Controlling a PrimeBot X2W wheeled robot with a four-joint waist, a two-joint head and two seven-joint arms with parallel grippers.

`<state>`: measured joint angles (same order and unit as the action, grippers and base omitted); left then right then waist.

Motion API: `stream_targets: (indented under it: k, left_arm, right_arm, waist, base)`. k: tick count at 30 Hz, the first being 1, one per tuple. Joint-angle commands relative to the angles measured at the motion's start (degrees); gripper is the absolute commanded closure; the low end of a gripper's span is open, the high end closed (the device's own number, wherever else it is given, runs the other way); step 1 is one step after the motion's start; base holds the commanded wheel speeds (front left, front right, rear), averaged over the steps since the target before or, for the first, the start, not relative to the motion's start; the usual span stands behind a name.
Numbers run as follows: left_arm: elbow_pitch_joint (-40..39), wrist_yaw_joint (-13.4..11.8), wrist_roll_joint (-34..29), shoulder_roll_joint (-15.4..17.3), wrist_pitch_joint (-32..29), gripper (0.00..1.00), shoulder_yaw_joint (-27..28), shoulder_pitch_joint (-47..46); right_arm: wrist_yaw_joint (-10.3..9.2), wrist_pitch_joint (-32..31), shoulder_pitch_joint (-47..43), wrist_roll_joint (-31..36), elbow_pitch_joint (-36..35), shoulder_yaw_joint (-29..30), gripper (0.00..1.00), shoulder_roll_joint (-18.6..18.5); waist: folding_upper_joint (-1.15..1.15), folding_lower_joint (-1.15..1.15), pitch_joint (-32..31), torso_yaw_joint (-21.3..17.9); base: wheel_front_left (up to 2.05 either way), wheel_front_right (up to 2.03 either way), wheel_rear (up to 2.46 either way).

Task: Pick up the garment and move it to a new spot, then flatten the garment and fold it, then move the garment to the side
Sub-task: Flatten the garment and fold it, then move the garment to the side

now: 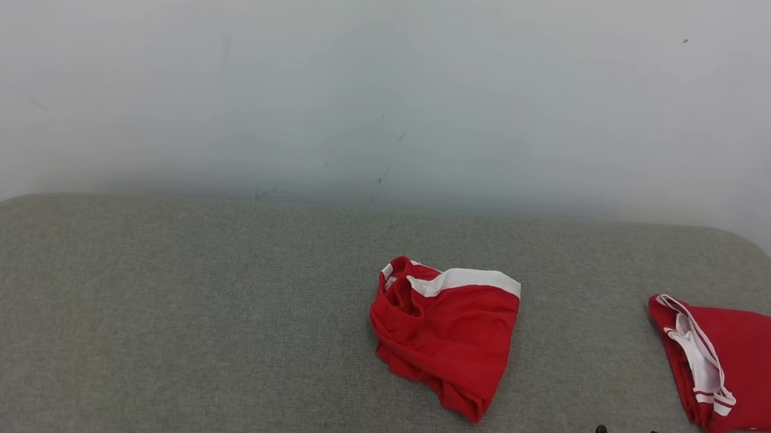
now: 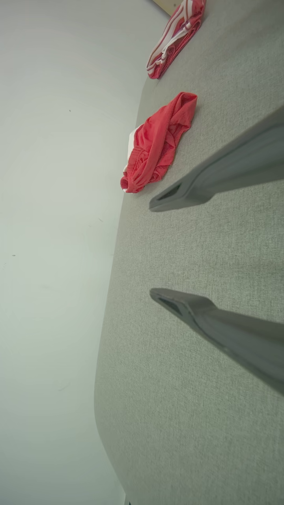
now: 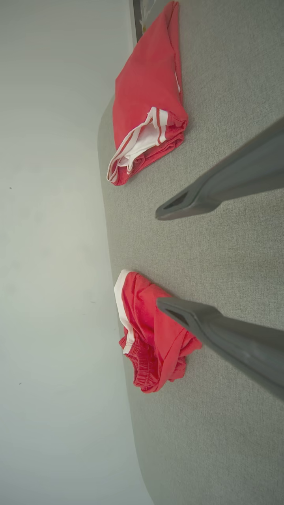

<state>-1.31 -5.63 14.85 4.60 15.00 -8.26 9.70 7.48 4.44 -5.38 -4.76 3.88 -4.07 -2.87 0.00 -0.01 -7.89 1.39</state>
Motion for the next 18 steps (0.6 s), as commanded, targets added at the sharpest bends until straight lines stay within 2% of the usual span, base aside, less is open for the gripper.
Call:
stream_targets:
  k: [1, 8, 18]
  left_arm:
    - [0.13, 0.47, -0.55, -0.08, 0.24, 0.0, 0.35, 1.11]
    - [1.2, 1.33, -2.04, -0.13, 0.24, 0.0, 0.45, 0.75]
    - [1.13, 1.44, -2.31, -0.43, 0.24, 0.0, 1.1, 0.87]
  right_arm:
    - [0.02, -0.86, -1.09, 0.45, -1.58, -0.4, 0.0, -0.04]
    - [0.02, -3.26, -2.54, 0.3, -4.7, -0.31, 0.0, -0.03]
    - [0.02, -3.7, -2.73, -0.16, -4.85, -0.35, 0.0, -0.03]
  waist:
    - [0.0, 0.01, -0.11, -0.16]
    - [0.0, 0.01, -0.23, 0.12]
    - [0.0, 0.01, 0.1, 0.34]
  base:
    - [0.0, 0.0, 0.0]
    - [0.0, 0.0, 0.0]
    - [0.0, 0.0, 0.0]
